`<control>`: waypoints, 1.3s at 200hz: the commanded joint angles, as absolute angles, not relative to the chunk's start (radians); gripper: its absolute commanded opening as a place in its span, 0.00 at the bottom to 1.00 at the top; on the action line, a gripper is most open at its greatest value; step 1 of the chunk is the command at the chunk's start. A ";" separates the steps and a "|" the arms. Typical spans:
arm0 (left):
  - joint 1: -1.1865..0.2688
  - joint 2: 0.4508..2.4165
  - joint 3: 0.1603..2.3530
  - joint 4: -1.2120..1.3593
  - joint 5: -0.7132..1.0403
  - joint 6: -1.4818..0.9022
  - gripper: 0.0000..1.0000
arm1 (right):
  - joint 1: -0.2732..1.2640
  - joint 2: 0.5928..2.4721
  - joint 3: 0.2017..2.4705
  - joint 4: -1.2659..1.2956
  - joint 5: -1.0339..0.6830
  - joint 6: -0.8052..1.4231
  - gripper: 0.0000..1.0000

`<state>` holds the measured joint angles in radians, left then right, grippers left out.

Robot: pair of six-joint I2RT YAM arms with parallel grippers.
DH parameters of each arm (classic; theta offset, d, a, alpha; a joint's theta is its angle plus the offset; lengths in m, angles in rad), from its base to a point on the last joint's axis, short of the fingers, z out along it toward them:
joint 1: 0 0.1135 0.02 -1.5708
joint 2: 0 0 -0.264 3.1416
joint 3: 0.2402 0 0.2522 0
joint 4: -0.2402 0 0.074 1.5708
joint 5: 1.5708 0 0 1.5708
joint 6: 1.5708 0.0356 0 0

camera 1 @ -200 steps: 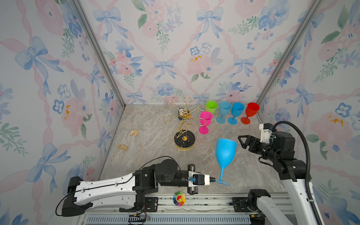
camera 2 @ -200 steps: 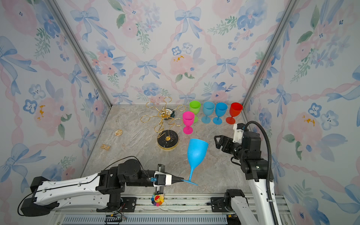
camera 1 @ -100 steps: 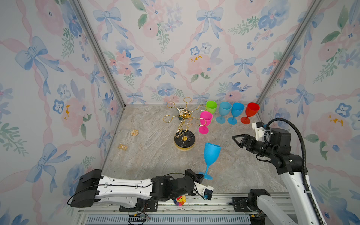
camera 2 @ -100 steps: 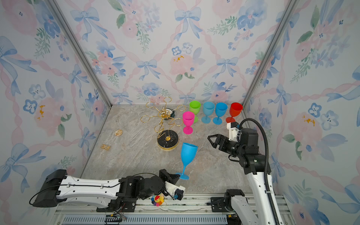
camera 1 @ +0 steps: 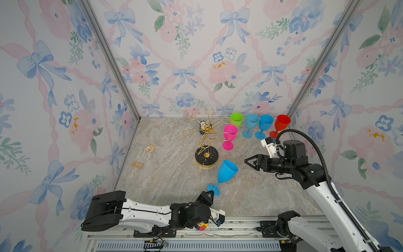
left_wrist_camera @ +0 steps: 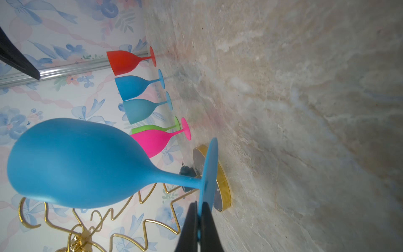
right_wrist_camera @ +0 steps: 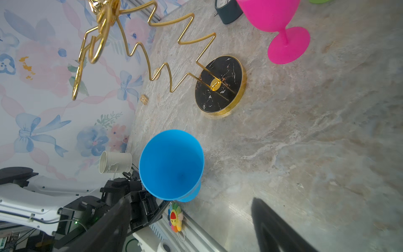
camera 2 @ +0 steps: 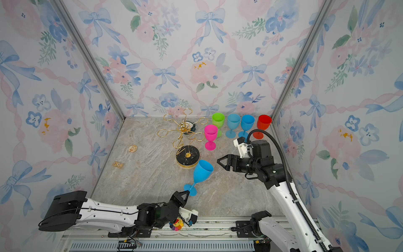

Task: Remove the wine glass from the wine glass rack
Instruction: 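Carry the blue glass upright toward the robot while the right gripper approaches, then close the right gripper on the blue glass bowl held by the left gripper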

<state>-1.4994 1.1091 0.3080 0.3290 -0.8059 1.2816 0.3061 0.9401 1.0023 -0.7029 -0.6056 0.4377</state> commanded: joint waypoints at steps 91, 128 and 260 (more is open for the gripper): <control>-1.502 0.833 0.108 0.575 -0.874 1.574 0.00 | 0.552 1.014 1.056 -0.653 -0.507 0.409 0.89; -1.502 0.798 0.086 0.577 -0.864 1.586 0.00 | 0.610 1.054 1.059 -0.609 -0.492 0.421 0.88; -1.502 0.832 0.094 0.568 -0.867 1.612 0.00 | 0.641 1.099 1.010 -0.482 -0.433 0.473 0.83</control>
